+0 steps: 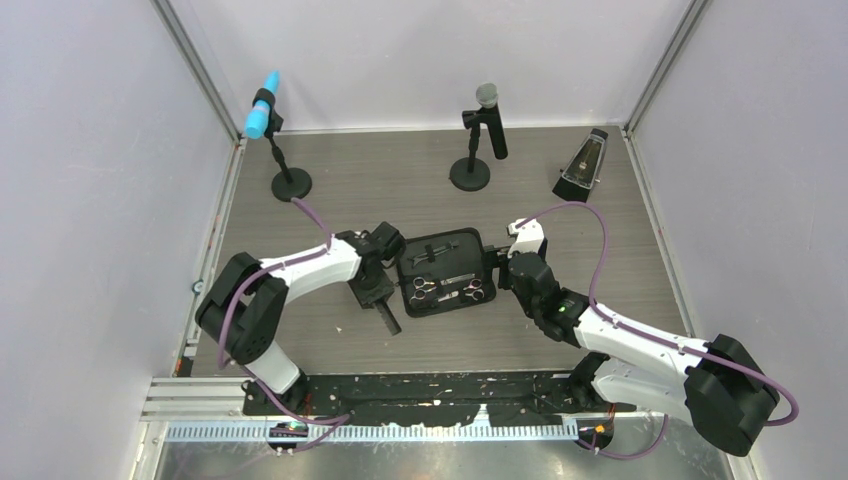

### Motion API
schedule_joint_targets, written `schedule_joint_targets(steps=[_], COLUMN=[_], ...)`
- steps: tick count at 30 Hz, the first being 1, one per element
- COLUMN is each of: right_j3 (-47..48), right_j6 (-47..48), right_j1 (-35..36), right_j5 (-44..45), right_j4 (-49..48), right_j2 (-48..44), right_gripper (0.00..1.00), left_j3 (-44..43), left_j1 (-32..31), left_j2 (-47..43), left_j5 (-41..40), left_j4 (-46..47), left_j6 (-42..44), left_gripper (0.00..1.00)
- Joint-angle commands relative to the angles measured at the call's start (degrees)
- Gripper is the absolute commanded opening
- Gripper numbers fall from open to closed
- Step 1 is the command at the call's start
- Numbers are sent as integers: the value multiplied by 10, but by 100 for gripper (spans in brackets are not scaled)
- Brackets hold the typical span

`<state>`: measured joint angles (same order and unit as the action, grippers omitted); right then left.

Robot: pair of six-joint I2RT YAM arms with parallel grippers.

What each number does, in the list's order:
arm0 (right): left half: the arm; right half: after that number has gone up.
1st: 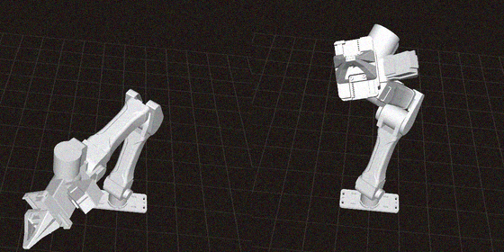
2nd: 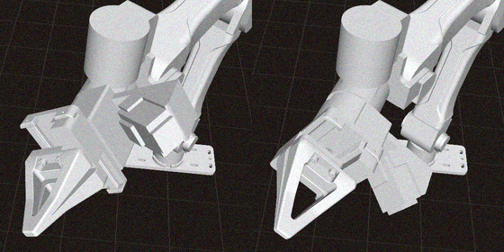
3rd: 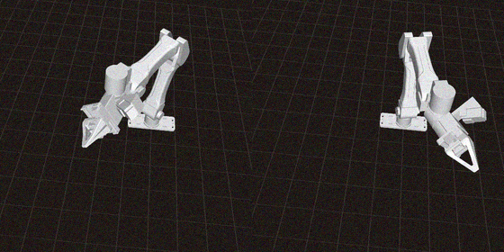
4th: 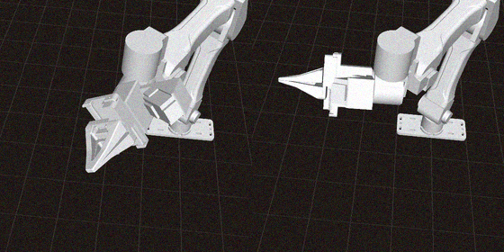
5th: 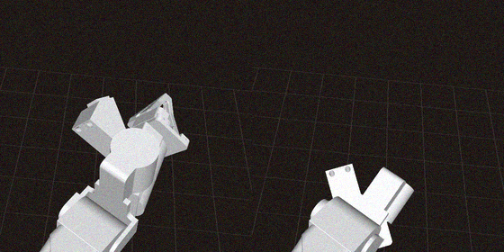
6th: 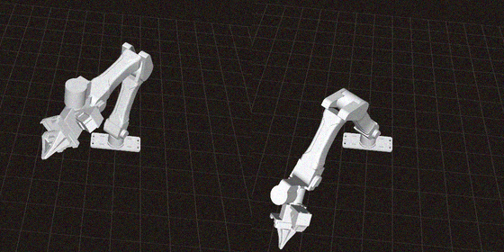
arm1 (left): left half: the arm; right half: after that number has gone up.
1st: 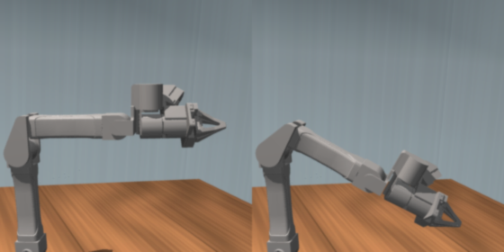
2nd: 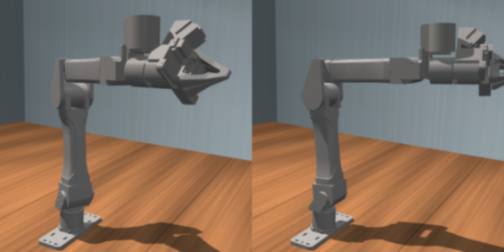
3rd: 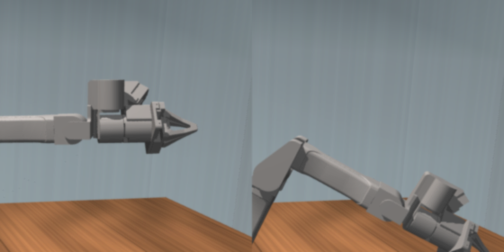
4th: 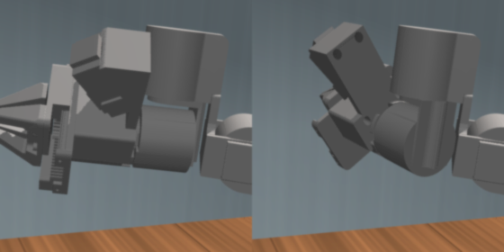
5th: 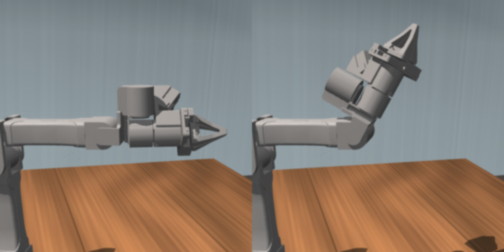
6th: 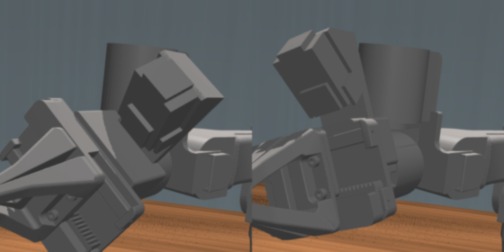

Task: Sort the hair-cutting tools
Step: Move the comb to the center of the board.

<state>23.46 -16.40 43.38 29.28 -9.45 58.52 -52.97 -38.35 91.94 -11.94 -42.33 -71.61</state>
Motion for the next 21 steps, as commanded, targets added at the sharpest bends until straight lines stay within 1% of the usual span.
schedule_joint_targets(steps=[1,21], right_j3=[1,-1], right_j6=[5,6], right_j1=[-1,-1], right_j5=[3,-1], right_j4=[-30,-34], right_j2=[-2,-2], right_gripper=[88,88], left_j3=[-2,-101], left_j1=[-10,-52], left_j2=[36,138], left_j5=[-10,-33], left_j4=[-11,-77], left_j6=[-3,23], left_gripper=[38,45])
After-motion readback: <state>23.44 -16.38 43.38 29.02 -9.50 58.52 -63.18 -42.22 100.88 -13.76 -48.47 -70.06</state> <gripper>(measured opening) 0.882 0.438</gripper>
